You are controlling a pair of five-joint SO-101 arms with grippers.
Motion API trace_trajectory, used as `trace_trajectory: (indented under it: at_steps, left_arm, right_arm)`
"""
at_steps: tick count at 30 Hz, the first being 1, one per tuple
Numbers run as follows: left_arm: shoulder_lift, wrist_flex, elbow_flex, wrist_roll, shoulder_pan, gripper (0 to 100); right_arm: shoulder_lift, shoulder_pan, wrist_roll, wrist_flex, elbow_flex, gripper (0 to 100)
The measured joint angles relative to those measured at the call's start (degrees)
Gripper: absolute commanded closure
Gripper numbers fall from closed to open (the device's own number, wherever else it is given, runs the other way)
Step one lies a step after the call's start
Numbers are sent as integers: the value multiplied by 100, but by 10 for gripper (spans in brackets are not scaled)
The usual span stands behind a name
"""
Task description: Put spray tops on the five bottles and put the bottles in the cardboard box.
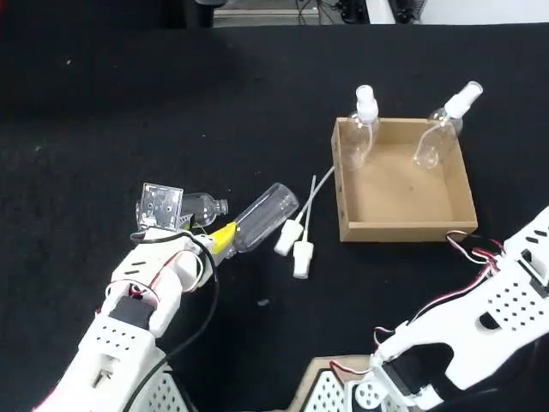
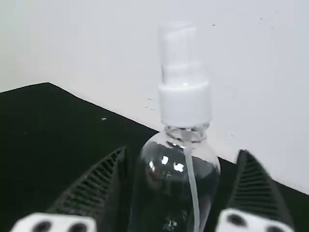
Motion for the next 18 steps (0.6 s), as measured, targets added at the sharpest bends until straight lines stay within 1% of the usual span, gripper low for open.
trace_trajectory:
  at_steps: [2, 4, 14, 18]
  left_arm:
    - [0, 0, 0, 0, 0, 741]
    - [0, 0, 0, 0, 0, 741]
    - [0, 0, 0, 0, 0, 741]
    - [0, 0, 0, 0, 0, 741]
  right_arm:
    - [0, 0, 0, 0, 0, 924]
    - [0, 0, 0, 0, 0, 983]
    - [-53, 0, 0, 0, 9, 988]
    - [-554, 0, -105, 0, 413, 987]
